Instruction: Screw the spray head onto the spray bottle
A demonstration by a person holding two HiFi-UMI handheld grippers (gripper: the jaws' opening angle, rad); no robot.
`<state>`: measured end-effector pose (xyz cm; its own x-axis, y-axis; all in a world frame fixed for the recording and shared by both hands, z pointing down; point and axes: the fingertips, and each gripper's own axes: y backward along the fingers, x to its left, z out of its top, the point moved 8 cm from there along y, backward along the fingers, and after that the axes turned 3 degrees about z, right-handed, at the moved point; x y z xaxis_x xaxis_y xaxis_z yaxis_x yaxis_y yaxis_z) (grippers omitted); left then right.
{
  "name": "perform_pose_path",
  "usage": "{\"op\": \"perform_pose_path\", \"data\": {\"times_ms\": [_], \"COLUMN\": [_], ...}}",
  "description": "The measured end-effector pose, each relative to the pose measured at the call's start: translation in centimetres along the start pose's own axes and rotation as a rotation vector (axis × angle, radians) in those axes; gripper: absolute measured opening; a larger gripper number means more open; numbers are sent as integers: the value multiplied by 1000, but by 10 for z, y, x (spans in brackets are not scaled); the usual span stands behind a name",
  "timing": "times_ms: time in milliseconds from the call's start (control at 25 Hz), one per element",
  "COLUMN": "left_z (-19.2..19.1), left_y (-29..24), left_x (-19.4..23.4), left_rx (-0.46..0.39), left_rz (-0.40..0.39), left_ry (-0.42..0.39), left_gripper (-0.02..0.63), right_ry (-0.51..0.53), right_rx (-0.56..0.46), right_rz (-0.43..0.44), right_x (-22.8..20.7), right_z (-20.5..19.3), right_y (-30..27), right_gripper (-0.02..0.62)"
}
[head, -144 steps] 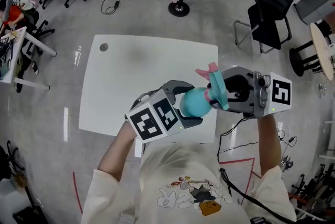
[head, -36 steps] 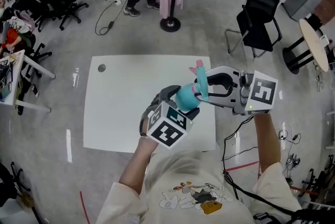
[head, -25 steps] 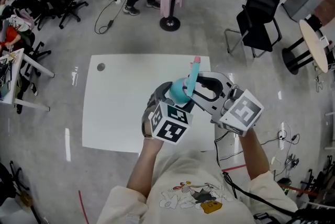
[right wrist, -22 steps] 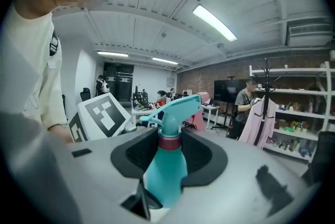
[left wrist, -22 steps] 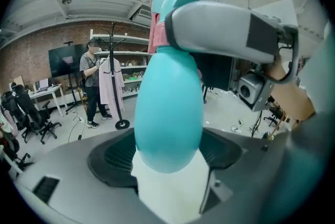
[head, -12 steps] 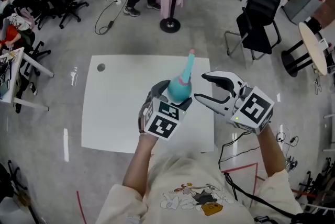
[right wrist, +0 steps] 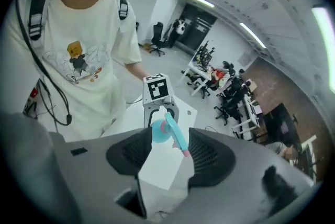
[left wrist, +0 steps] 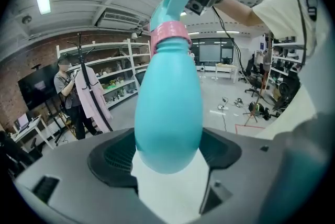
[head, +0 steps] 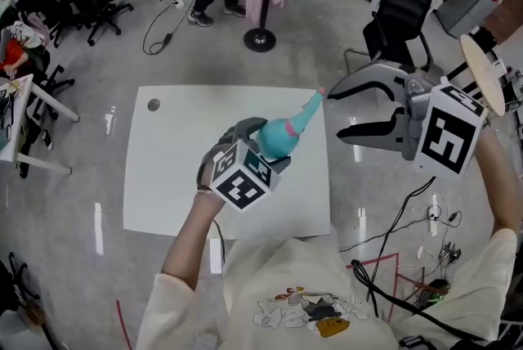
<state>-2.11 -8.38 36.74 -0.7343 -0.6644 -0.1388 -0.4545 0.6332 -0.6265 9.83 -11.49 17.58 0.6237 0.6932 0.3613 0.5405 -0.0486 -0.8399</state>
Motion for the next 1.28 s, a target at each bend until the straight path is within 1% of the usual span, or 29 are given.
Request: {"op": "perform_pose_path", "data": {"times_ms": [80, 200, 320, 400, 520, 640, 960, 1040, 1120, 1160, 1280], "left_z": [3, 7, 12, 14, 18, 17, 21, 20, 18, 17, 15], "left_y": [3, 11, 17, 19, 22, 29, 34, 36, 38, 39, 41], "left_x": [-5, -12, -19, -24, -32, -34, -38, -37, -36, -35, -35], "left_rx": [-7, -30, -46, -53, -63, -69, -81, -88, -93, -94, -93], "left_rz": [-19, -44, -68, -99, -169, -206, -241, -246, -252, -254, -257], "left_ry": [-8, -13, -30, -50, -76, -94, -108, -111, -113, -114, -117], "left_gripper": [379, 379, 379, 379, 379, 379, 380, 379, 379, 380, 380], "right_ry": [60, 100, 119, 159, 292, 388, 520, 545, 561, 565, 567], "right_rx": [60, 128, 161, 171, 210, 244, 279, 282, 276, 274, 278], "right_rz": [67, 191, 317, 372, 382, 389, 459, 461, 459, 459, 469], "right_x": [-5, -10, -8, -3, 8, 14, 27, 27, 26, 26, 25], "right_z": [9, 19, 24, 28, 38, 51, 57, 58, 61, 63, 66], "right_y": [-8, -22, -34, -41, -48, -52, -53, -56, -60, -61, -63], "right_gripper": [207, 206, 206, 206, 206, 206, 202, 190, 150, 140, 137]}}
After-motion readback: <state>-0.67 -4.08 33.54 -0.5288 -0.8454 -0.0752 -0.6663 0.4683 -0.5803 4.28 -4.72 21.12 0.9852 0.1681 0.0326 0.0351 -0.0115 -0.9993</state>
